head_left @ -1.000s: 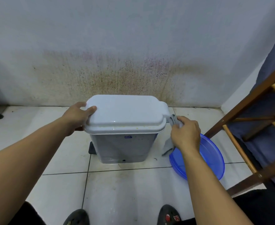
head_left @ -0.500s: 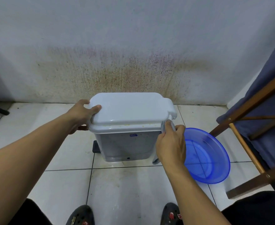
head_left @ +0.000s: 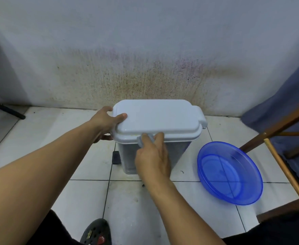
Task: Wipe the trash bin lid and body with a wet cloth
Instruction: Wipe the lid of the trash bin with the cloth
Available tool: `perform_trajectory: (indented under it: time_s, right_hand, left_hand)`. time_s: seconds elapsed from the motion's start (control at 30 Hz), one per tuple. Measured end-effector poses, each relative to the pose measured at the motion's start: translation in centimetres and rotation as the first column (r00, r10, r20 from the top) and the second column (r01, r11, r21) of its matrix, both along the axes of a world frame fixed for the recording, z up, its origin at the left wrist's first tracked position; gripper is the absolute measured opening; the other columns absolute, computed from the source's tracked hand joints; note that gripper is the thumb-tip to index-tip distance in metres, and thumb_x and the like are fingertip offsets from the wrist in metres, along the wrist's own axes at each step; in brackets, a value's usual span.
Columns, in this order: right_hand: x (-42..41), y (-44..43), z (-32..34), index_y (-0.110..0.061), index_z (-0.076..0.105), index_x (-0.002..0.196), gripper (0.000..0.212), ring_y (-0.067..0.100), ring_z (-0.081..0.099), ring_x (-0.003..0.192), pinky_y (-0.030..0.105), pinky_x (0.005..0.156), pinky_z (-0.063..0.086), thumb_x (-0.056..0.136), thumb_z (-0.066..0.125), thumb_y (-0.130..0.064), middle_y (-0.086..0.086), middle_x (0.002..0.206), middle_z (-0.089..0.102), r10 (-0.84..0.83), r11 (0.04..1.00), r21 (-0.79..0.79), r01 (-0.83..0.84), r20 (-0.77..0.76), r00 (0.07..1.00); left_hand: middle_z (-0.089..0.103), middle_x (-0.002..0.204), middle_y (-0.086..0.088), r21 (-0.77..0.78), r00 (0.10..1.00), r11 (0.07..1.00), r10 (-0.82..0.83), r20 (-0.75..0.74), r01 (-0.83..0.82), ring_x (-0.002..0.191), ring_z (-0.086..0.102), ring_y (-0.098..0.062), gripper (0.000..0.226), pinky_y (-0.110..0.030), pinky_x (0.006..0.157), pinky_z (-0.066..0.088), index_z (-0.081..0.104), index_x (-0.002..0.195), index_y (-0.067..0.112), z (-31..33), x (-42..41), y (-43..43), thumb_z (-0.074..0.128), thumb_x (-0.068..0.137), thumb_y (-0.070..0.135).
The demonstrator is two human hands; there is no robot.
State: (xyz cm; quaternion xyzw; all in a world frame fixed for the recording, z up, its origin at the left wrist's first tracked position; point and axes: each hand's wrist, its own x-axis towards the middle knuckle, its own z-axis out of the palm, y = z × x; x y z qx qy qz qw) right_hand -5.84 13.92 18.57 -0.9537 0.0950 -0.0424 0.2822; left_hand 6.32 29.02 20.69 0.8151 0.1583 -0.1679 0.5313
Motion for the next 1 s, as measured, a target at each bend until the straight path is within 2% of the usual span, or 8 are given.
perform_trajectory:
  time_s: [0.27,0.33,0.4,0.5,0.7,0.83,0.93,1.0]
  right_hand:
    - [-0.5,2.6,0.1,-0.031,0.052,0.135,0.046,0.024,0.051,0.096,0.032,0.068,0.045,0.094,0.048,-0.011,-0.002,0.118,0.036,0.165,0.980,0.089,-0.176,0.117,0.979]
    - [-0.9,-0.1,1.0,-0.031,0.056,0.134,0.045,0.019,0.056,0.096,0.028,0.076,0.049,0.093,0.053,-0.014,-0.003,0.118,0.043,0.035,0.985,0.151,-0.077,0.265,0.964]
    - [-0.8,-3.8,2.1,-0.026,0.056,0.136,0.046,0.006,0.051,0.096,0.006,0.080,0.039,0.092,0.059,-0.013,-0.005,0.121,0.046,-0.150,0.970,0.235,0.054,0.413,0.898]
    - [0.5,-9.1,3.1,-0.016,0.052,0.140,0.052,0.004,0.046,0.100,-0.009,0.075,0.025,0.090,0.065,-0.011,0.004,0.129,0.048,-0.382,0.911,0.328,0.249,0.449,0.808]
    - [1.3,-12.7,0.7,-0.021,0.054,0.140,0.047,0.016,0.049,0.112,0.010,0.082,0.029,0.094,0.064,-0.024,0.006,0.135,0.045,-0.582,0.785,0.414,0.461,0.239,0.777]
    - [0.9,-12.7,-0.3,-0.015,0.061,0.129,0.034,0.020,0.049,0.105,0.023,0.083,0.034,0.097,0.060,-0.027,0.011,0.124,0.056,-0.516,0.832,0.313,0.458,0.129,0.847]
    - [0.7,-12.4,-0.5,-0.020,0.056,0.128,0.043,0.013,0.045,0.104,0.023,0.083,0.039,0.090,0.065,-0.038,0.004,0.131,0.043,-0.380,0.903,0.252,0.347,0.095,0.920]
    - [0.8,-12.1,-0.9,-0.018,0.049,0.124,0.048,0.023,0.051,0.105,0.033,0.085,0.051,0.084,0.067,-0.037,0.003,0.133,0.033,-0.276,0.955,0.127,0.267,0.057,0.959]
  left_hand:
    - [0.066,0.129,-0.012,-0.012,0.999,1.000,-0.020,-0.031,0.019,0.100,0.073,-0.031,0.074,-0.041,0.067,0.063,0.036,0.153,0.031,0.0,0.3,0.3,0.075,0.092,0.050]
    - [0.067,0.126,-0.011,-0.012,0.999,1.000,-0.016,-0.037,0.016,0.099,0.073,-0.031,0.074,-0.042,0.069,0.064,0.036,0.152,0.031,-0.1,0.5,0.2,0.075,0.092,0.050]
    - [0.068,0.122,-0.011,-0.014,0.999,1.000,-0.019,-0.047,0.019,0.096,0.072,-0.029,0.073,-0.041,0.067,0.063,0.036,0.152,0.032,-0.1,0.5,0.2,0.075,0.093,0.049]
    - [0.069,0.121,-0.009,-0.019,0.997,0.999,-0.041,-0.065,0.040,0.094,0.073,-0.027,0.074,-0.037,0.063,0.061,0.035,0.155,0.034,0.4,0.5,0.2,0.074,0.094,0.048]
    - [0.069,0.119,-0.005,-0.025,0.996,0.998,-0.058,-0.064,0.057,0.092,0.072,-0.026,0.076,-0.036,0.062,0.060,0.034,0.159,0.035,0.8,0.3,0.2,0.073,0.095,0.047]
    - [0.072,0.114,-0.003,-0.036,0.996,0.998,-0.056,-0.064,0.053,0.087,0.072,-0.024,0.074,-0.037,0.066,0.060,0.035,0.159,0.037,0.6,0.3,0.1,0.073,0.096,0.046]
    - [0.073,0.116,-0.003,-0.036,0.995,0.997,-0.064,-0.075,0.062,0.089,0.073,-0.025,0.076,-0.037,0.068,0.060,0.033,0.161,0.038,0.6,0.5,0.1,0.072,0.096,0.047]
    - [0.073,0.117,-0.003,-0.033,0.994,0.997,-0.067,-0.081,0.064,0.091,0.073,-0.025,0.078,-0.038,0.068,0.061,0.032,0.161,0.039,0.6,0.5,0.2,0.072,0.096,0.047]
